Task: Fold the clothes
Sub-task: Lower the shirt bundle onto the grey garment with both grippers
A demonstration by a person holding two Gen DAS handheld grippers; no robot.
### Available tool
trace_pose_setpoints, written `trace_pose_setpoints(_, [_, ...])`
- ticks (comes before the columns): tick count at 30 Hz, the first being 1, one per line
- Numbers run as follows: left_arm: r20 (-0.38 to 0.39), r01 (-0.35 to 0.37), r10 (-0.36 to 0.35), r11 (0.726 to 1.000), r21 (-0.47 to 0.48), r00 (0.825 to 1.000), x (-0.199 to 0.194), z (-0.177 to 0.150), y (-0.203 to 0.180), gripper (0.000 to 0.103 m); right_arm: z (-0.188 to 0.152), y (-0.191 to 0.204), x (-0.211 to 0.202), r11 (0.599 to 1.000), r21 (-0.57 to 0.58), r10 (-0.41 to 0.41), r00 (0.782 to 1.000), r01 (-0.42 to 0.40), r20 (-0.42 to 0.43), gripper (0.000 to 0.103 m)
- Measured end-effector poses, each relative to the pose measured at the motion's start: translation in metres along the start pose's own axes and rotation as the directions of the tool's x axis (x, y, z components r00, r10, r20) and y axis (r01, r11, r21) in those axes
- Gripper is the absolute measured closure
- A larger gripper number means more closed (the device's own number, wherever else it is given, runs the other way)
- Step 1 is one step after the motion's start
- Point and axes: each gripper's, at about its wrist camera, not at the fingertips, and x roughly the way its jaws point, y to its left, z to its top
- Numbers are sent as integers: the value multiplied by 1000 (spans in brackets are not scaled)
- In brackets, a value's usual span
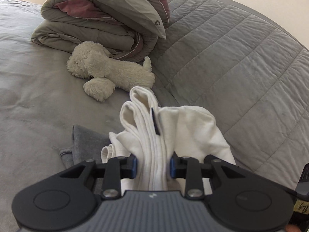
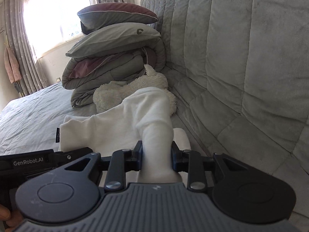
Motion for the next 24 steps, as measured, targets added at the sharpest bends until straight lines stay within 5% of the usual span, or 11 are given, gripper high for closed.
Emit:
trace_pose_setpoints(4, [-40, -49, 50, 999, 10, 998, 23, -5, 12, 70, -13, -13, 31, 1000, 17, 5, 998, -4, -62, 72])
trace_pose_setpoints(7, [-52, -63, 67, 996, 61, 996, 26, -7, 17, 61, -27, -17, 41, 999, 32, 2, 999, 0, -44, 62])
trace_pose_setpoints(9, [-61, -87, 94, 991, 105, 994, 26, -3, 16, 40, -29, -23, 41, 998, 67, 19, 999, -17, -31, 55])
trace_pose_setpoints(11, [-47, -117, 123, 986, 118, 991, 18, 2, 15, 31, -24, -29, 36, 995, 101, 5, 1000, -3, -22, 36])
trace_pose_setpoints(16, [-5, -198, 200, 971, 130, 980, -3, 16, 11, 30, -13, -30, 5, 993, 97, -73, 993, 63, 97, 35])
trace_pose_setpoints(18, [82, -238, 228, 962, 138, 970, -18, 17, 1, 33, -13, -18, -6, 997, 18, -77, 987, 75, 144, 48])
trace_pose_setpoints(19, [131, -237, 218, 959, 155, 967, -27, 17, -7, 33, -13, -11, -11, 996, -17, -79, 984, 83, 158, 73])
trace_pose_setpoints(20, [165, -224, 195, 959, 175, 967, -33, 17, -15, 34, -14, -7, -13, 995, -38, -82, 984, 89, 158, 87])
trace_pose_setpoints(24, [151, -62, 34, 982, 181, 988, -39, 11, -39, 38, -21, -1, -3, 997, -30, -63, 993, 66, 104, 87])
